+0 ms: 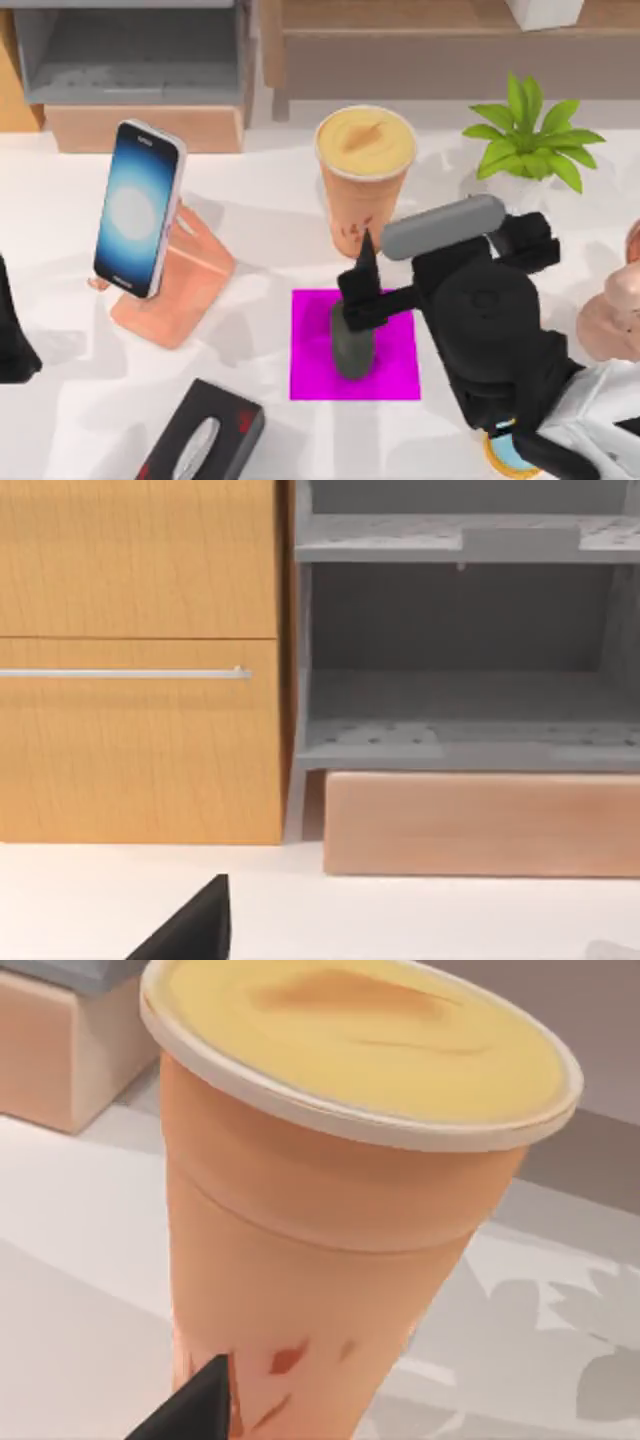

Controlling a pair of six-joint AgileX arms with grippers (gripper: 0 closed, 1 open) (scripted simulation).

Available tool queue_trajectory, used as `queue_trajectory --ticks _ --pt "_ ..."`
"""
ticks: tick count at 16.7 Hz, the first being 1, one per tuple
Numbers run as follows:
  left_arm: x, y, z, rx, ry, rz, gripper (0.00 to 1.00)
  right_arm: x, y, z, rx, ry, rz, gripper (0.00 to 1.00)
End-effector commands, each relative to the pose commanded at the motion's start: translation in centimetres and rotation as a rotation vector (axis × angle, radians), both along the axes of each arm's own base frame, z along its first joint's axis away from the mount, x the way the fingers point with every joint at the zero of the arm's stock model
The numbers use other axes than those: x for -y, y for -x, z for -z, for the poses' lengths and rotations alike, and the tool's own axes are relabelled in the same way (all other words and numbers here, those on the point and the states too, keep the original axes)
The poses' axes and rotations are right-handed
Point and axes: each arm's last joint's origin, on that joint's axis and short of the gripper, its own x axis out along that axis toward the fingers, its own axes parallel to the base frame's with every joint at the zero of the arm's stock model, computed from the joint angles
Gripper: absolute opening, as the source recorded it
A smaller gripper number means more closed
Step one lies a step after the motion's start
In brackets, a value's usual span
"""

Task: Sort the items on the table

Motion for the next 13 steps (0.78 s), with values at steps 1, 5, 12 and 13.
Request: queue_trajectory --ticks 1,5,12,13 --pt "0.0 0.0 0.0 0.000 0.000 0.000 1.00 -1.4 -0.4 1.3 0.013 0.002 0.018 1.00" --pt "0.0 0.0 0.0 0.000 0.000 0.000 1.00 -5.1 -2.6 5.0 0.103 -0.075 0.118 1.00" --pt "0.0 0.0 0.0 0.000 0.000 0.000 1.00 -7.0 -5.0 6.3 0.204 -0.218 0.211 1.00" --pt "0.0 0.0 0.0 0.000 0.000 0.000 1.00 -7.0 -5.0 6.3 0.204 -0.218 0.211 1.00"
